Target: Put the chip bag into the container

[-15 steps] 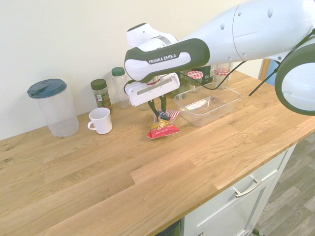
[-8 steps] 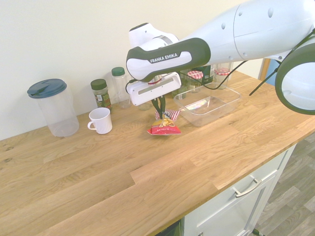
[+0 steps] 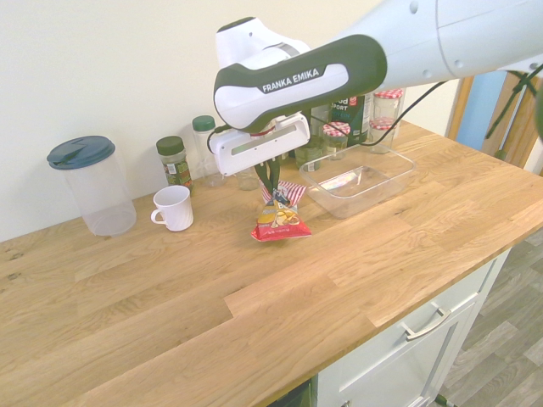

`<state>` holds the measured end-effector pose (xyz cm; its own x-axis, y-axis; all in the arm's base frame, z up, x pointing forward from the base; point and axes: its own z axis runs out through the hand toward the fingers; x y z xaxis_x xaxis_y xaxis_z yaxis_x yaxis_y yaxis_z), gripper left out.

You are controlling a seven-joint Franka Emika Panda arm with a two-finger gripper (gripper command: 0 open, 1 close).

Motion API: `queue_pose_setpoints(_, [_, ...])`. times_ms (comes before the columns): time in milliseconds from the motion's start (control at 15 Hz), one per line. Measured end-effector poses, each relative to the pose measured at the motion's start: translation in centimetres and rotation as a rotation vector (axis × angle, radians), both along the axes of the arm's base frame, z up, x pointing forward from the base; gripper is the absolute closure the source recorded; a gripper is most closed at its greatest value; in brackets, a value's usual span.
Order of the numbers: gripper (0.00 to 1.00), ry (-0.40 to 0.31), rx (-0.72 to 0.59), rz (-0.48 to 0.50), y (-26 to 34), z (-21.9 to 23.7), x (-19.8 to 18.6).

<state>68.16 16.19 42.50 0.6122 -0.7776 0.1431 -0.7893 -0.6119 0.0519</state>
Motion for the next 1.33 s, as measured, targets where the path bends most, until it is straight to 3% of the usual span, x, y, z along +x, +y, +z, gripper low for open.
queue_pose_setpoints(400, [1.0,-0.067,0.029,-0.015,-1.8,5.8,-4.2])
queue_pose_setpoints(667, [1.0,-0.104,0.083,-0.078,-7.4,10.2,-6.2])
queue_pose_setpoints(1333, [1.0,-0.072,0.191,-0.179,-22.6,7.8,-6.1])
